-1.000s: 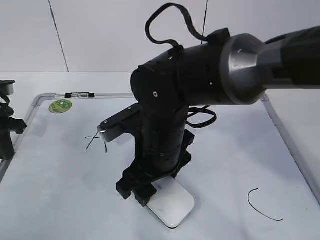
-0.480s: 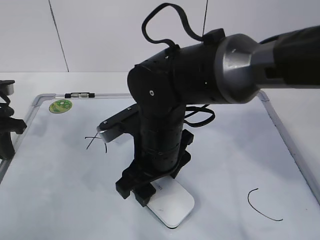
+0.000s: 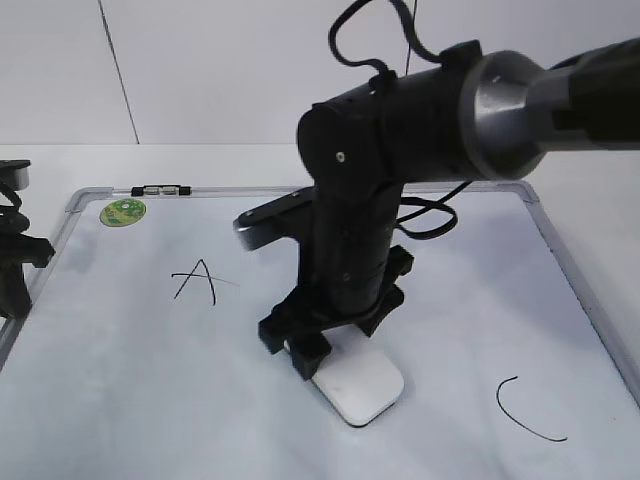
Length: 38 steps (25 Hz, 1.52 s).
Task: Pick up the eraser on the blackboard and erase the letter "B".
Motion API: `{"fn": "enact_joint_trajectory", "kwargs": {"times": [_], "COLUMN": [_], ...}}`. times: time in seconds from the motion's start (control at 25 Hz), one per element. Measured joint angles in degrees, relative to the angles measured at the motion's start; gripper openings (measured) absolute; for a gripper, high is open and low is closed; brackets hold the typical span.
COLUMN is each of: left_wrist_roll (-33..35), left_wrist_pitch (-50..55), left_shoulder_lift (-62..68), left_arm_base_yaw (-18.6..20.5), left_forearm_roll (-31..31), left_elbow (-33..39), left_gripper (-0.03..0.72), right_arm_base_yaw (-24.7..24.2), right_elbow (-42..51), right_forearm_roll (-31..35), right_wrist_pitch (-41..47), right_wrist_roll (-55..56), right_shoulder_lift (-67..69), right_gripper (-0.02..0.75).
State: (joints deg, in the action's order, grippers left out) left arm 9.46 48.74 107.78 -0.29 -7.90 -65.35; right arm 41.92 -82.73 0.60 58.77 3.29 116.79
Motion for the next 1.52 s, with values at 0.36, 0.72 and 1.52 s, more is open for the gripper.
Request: {"fn": "enact_joint_trajectory", "kwargs": {"times": [0.36, 0.72, 1.52], "left_wrist_roll": [0.0, 0.0, 0.0], "left_wrist_pitch": [0.0, 0.0, 0.3], "left_shoulder_lift": [0.0, 0.0, 0.0], "left_arm_base_yaw": [0.0, 0.0, 0.0], "left_forearm_roll": [-0.1, -0.1, -0.1], "left_elbow": [0.0, 0.0, 0.0], "left_gripper": [0.049, 0.049, 0.049], "right_arm_base_yaw": [-11.9, -15.7, 4.2], "right_elbow": [-0.1, -0.3, -4.5], "right_forearm_roll": [-7.8, -13.0, -4.0], "right_wrist_pitch": [-3.8, -5.3, -0.7], "right_wrist_roll": [4.4, 6.1, -1.7], "right_shoulder_lift": [0.0, 0.3, 2.0], "right_gripper": [0.520, 0.520, 0.520]}}
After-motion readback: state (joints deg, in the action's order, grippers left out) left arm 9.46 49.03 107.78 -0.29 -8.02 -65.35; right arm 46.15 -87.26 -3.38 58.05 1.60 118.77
